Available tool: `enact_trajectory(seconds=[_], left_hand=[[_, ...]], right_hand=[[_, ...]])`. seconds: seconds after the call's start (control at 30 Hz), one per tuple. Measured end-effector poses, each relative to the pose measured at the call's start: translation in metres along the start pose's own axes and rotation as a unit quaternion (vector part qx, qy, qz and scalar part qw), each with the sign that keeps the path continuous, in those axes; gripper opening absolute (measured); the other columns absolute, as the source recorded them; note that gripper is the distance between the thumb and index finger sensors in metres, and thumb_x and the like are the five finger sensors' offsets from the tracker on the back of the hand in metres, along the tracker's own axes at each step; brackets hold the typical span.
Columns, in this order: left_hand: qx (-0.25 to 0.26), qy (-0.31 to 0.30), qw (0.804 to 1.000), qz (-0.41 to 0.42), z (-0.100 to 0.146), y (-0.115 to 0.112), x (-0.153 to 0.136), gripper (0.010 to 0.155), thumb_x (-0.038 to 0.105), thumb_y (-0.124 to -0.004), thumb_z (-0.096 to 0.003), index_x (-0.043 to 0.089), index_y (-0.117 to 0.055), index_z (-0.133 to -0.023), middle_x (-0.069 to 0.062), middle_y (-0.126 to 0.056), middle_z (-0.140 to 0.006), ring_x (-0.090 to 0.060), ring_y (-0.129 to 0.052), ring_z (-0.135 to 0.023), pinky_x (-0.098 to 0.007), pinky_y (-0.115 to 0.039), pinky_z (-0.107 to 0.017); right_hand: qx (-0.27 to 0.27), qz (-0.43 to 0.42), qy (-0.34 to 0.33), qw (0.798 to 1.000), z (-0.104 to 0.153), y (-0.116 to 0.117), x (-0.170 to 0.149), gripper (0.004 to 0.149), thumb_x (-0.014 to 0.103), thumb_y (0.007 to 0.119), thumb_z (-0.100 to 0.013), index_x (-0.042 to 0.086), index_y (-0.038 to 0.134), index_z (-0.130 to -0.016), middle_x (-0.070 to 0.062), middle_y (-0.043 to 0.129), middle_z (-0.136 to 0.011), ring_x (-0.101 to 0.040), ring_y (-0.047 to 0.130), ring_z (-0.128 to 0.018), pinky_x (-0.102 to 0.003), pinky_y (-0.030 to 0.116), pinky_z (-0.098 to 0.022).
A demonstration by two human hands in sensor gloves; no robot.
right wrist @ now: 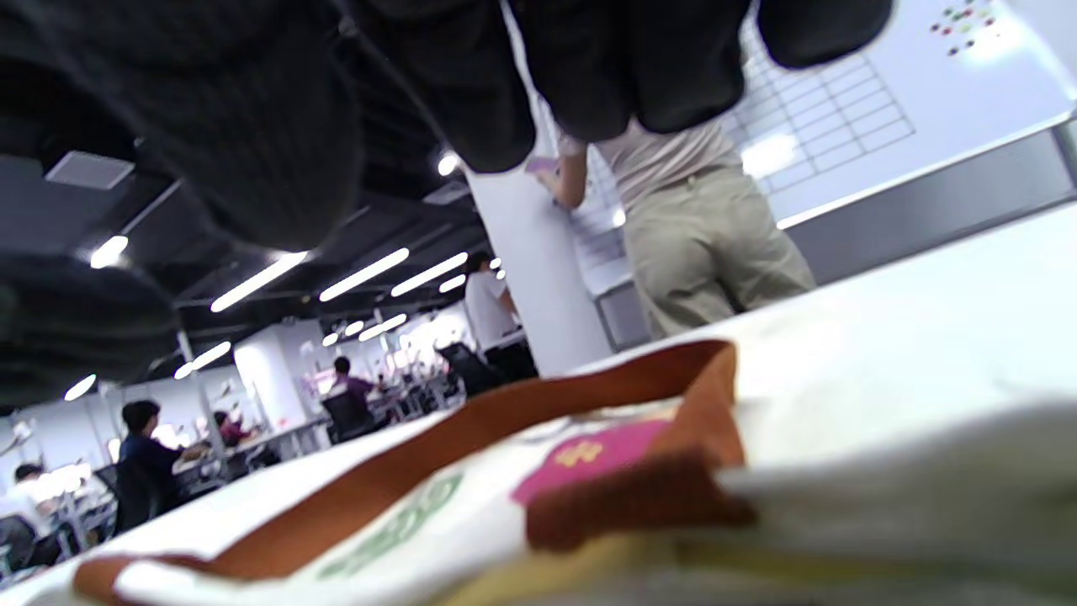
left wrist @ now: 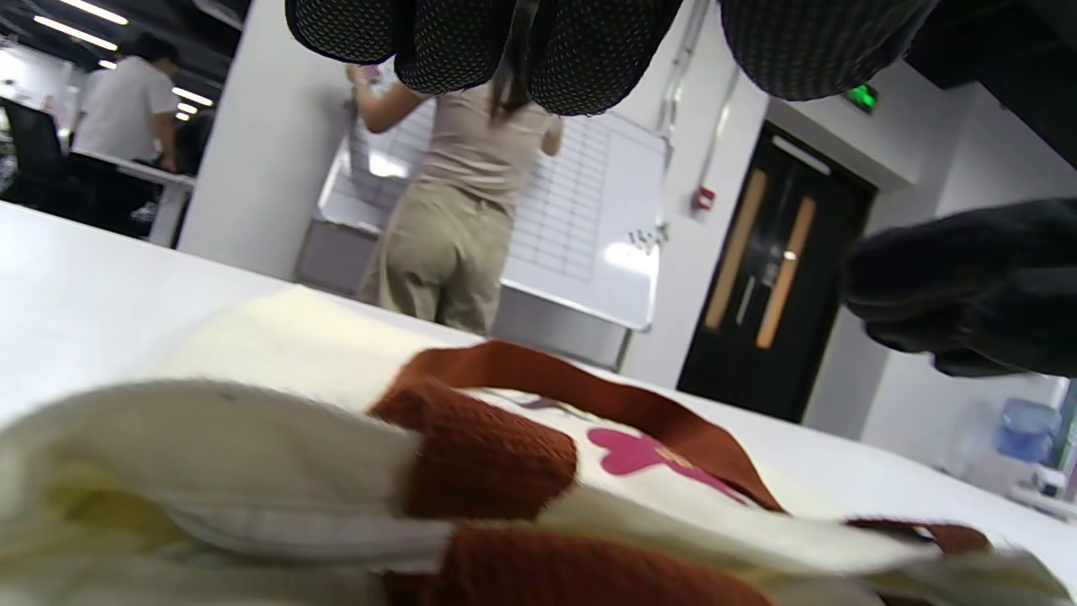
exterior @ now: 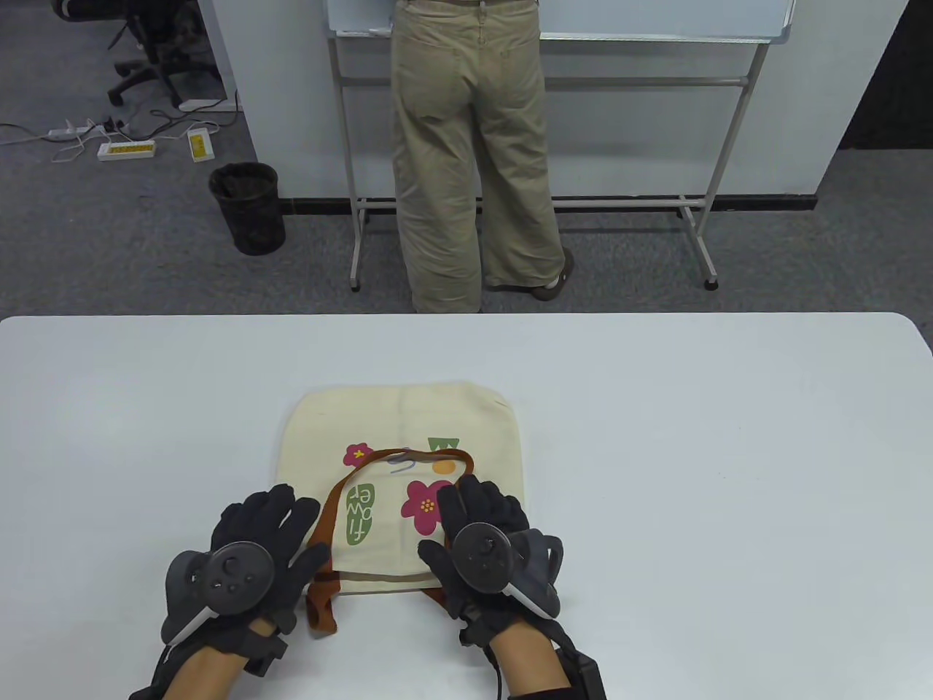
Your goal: Unzip the canvas bag
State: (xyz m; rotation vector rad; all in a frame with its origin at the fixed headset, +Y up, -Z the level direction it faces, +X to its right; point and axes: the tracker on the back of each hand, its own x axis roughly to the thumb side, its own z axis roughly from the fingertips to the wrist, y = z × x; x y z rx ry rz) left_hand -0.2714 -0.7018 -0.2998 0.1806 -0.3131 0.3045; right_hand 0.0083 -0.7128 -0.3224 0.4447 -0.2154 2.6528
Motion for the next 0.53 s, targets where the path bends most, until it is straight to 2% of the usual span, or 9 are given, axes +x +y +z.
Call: enact_trajectory(seconds=[0.17,0.2,0.53], left_hand=[[-0.027,-0.021,0.999,-0.014,-0.004,-0.012,0.014,0.068,0.058,-0.066,-0.0467,0.021,-0.062,-0.103,-0.018,-0.053,-0.114,-0.047,-0.051,-0.102,-0.070,-0.034,-0.072],[-0.031,-0.022,0.999,-0.016,-0.004,-0.013,0.016,0.068,0.058,-0.066,-0.0467,0.021,-0.062,-0.104,-0.021,-0.052,-0.114,-0.047,-0.051,-0.102,-0.070,-0.034,-0.072],[-0.057,-0.019,0.998,-0.022,-0.008,-0.025,0.015,0.068,0.058,-0.066,-0.0466,0.021,-0.062,-0.103,-0.020,-0.053,-0.114,-0.047,-0.052,-0.102,-0.070,-0.035,-0.072]], right_hand=[[0.022,0.011,0.004,1.000,0.000,0.005,-0.003,0.077,0.048,0.086,-0.041,0.010,0.058,-0.103,-0.020,0.047,-0.108,-0.048,0.052,-0.098,-0.066,0.042,-0.068],[0.026,0.012,0.006,1.000,0.000,0.006,-0.005,0.077,0.048,0.086,-0.041,0.011,0.058,-0.103,-0.020,0.047,-0.108,-0.048,0.052,-0.098,-0.066,0.042,-0.068],[0.054,0.011,0.024,0.998,-0.002,0.011,-0.014,0.077,0.048,0.086,-0.041,0.011,0.058,-0.103,-0.020,0.046,-0.108,-0.048,0.052,-0.099,-0.066,0.041,-0.068]])
